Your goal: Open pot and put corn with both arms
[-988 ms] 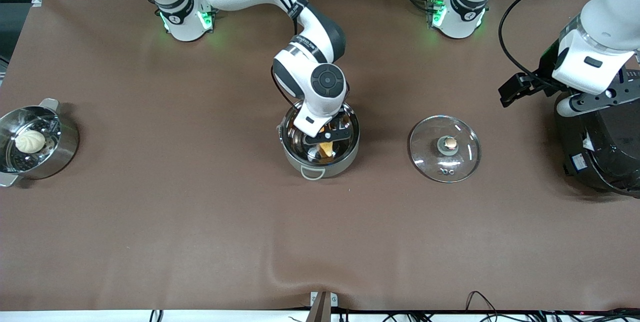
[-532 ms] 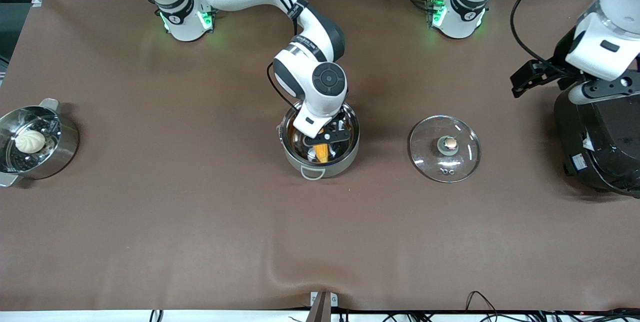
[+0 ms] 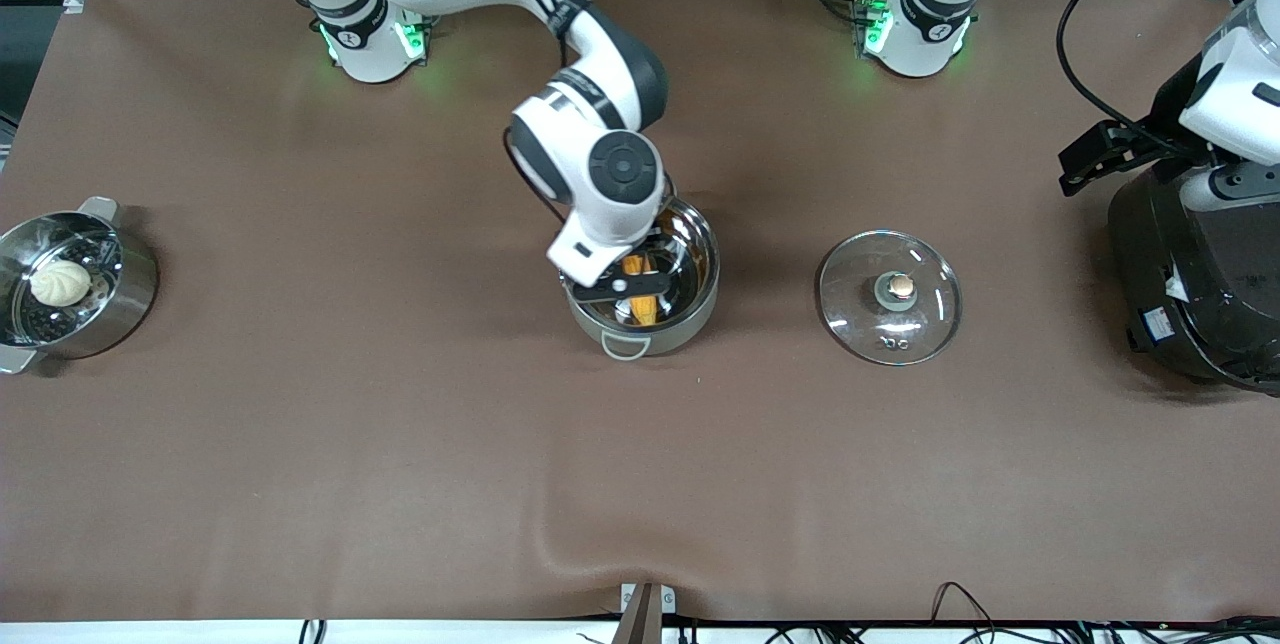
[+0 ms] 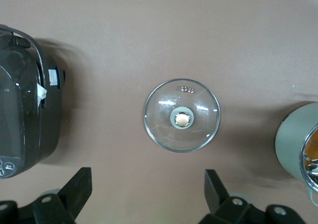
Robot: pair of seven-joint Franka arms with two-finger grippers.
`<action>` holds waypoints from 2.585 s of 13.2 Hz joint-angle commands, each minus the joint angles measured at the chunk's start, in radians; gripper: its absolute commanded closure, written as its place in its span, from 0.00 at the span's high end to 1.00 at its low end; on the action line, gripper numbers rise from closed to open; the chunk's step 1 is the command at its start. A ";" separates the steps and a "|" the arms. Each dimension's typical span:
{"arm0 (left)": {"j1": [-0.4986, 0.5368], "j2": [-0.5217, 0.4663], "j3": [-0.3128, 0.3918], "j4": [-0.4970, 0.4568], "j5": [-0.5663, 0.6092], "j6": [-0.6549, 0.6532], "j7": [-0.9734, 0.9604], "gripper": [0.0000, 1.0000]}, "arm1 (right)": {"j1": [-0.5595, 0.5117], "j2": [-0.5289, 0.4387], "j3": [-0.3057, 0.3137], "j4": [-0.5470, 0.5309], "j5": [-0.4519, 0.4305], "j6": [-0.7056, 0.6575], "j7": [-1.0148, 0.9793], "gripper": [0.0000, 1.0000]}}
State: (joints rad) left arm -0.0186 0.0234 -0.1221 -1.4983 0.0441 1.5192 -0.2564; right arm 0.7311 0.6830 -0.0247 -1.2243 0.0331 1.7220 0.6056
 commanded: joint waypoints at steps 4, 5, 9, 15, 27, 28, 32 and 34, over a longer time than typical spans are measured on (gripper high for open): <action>0.009 -0.005 -0.002 0.001 -0.015 -0.005 0.028 1.00 | -0.206 -0.137 0.014 -0.027 -0.007 -0.123 -0.197 1.00; 0.009 0.000 -0.002 0.001 -0.015 -0.004 0.028 1.00 | -0.254 -0.160 0.014 -0.050 -0.007 -0.130 -0.234 1.00; 0.009 0.007 -0.002 0.001 -0.012 -0.002 0.032 1.00 | -0.448 -0.214 0.014 -0.154 -0.007 -0.118 -0.426 1.00; 0.009 0.007 -0.002 0.010 -0.017 -0.005 0.029 1.00 | -0.636 -0.319 0.014 -0.407 -0.028 0.040 -0.578 1.00; 0.011 0.007 -0.002 0.010 -0.017 -0.005 0.032 1.00 | -0.791 -0.701 0.080 -0.463 -0.030 -0.130 -0.693 1.00; 0.011 0.007 -0.002 0.010 -0.017 -0.005 0.032 1.00 | -0.794 -0.701 0.075 -0.448 -0.030 -0.133 -0.684 1.00; 0.011 0.007 -0.002 0.009 -0.017 -0.005 0.032 1.00 | -0.796 -0.708 0.051 -0.376 -0.028 -0.206 -0.679 1.00; 0.011 0.007 -0.002 0.009 -0.017 -0.005 0.032 1.00 | -0.791 -0.708 0.037 -0.366 -0.028 -0.214 -0.679 1.00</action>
State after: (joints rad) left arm -0.0179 0.0334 -0.1219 -1.4957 0.0441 1.5197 -0.2556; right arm -0.0472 -0.0203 0.0103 -1.6093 0.0121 1.5293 -0.0723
